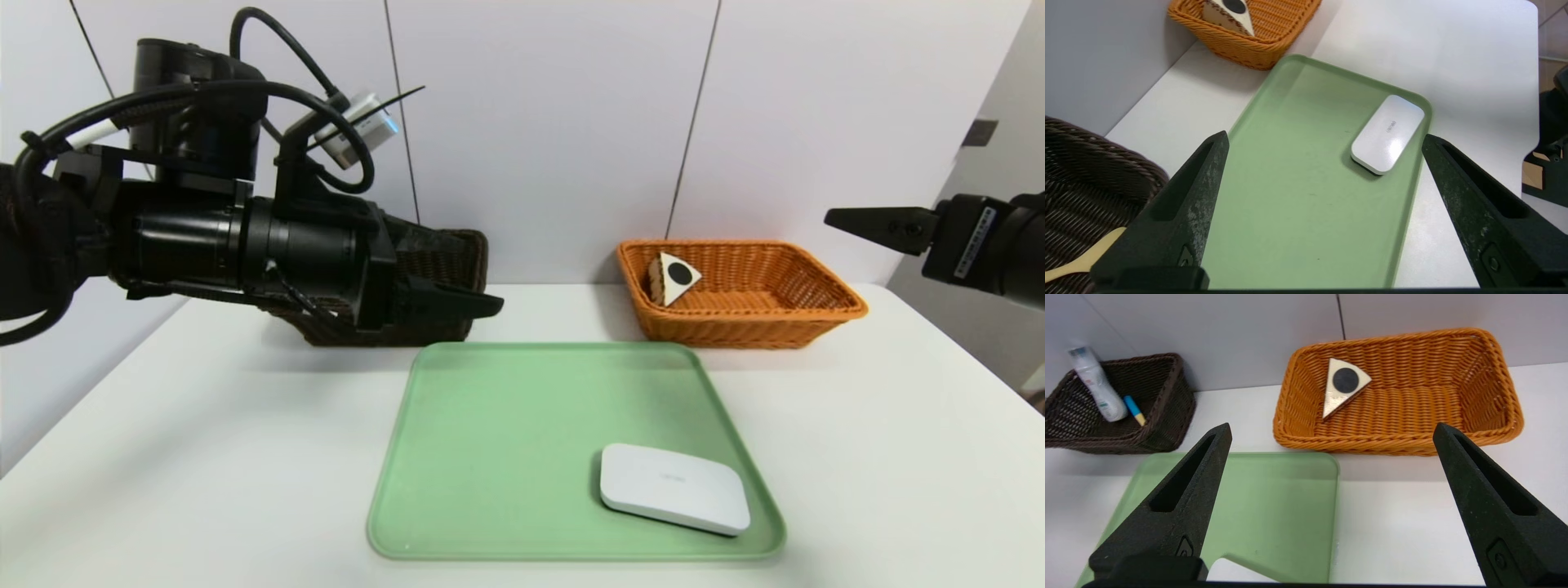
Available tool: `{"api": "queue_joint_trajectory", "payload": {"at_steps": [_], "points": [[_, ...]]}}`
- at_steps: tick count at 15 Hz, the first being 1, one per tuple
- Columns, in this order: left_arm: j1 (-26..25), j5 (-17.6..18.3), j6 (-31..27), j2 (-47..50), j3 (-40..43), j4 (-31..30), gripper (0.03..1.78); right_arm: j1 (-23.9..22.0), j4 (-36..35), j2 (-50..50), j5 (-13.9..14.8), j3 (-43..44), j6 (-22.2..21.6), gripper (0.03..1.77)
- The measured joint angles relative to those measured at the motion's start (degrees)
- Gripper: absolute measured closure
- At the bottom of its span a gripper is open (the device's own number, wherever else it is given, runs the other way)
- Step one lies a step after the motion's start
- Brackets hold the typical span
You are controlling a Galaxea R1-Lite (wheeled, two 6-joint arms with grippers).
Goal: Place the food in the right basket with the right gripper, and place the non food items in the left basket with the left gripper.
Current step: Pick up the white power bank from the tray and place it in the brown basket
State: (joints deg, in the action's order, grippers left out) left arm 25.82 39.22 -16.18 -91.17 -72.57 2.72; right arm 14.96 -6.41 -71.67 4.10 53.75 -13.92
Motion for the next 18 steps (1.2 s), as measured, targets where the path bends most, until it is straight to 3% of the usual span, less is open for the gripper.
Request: {"api": "queue_joint_trajectory", "payload": {"at_steps": [2, 4, 7, 10, 14, 18], "points": [[3.61, -1.55, -0.2, 1.54, 2.12, -0.02, 0.13, 0.89, 0.52, 0.12, -0.4, 0.44, -0.18, 0.1], [6.29, -0.94, -0.38, 2.62, 5.02, 0.11, 0.12, 3.04, 0.68, -0.05, 0.04, 0.09, -1.45, 0.1], [7.5, 5.13, -2.76, 2.1, 10.03, -1.49, 0.12, 3.89, 0.6, -0.99, 0.15, -0.02, -2.5, 0.1], [8.55, 8.83, -5.23, -1.6, 12.13, -7.16, 0.12, 4.14, 0.57, -1.62, 1.63, 0.35, -2.47, 0.1], [10.07, 10.95, -6.1, -10.09, 12.52, -19.22, 0.12, 3.95, 1.43, -1.29, 4.5, 0.49, -2.45, 0.1], [11.8, 11.02, -6.53, -16.91, 11.61, -22.94, 0.12, 3.54, 1.73, -1.04, 4.69, 0.55, -2.54, 0.1]]}}
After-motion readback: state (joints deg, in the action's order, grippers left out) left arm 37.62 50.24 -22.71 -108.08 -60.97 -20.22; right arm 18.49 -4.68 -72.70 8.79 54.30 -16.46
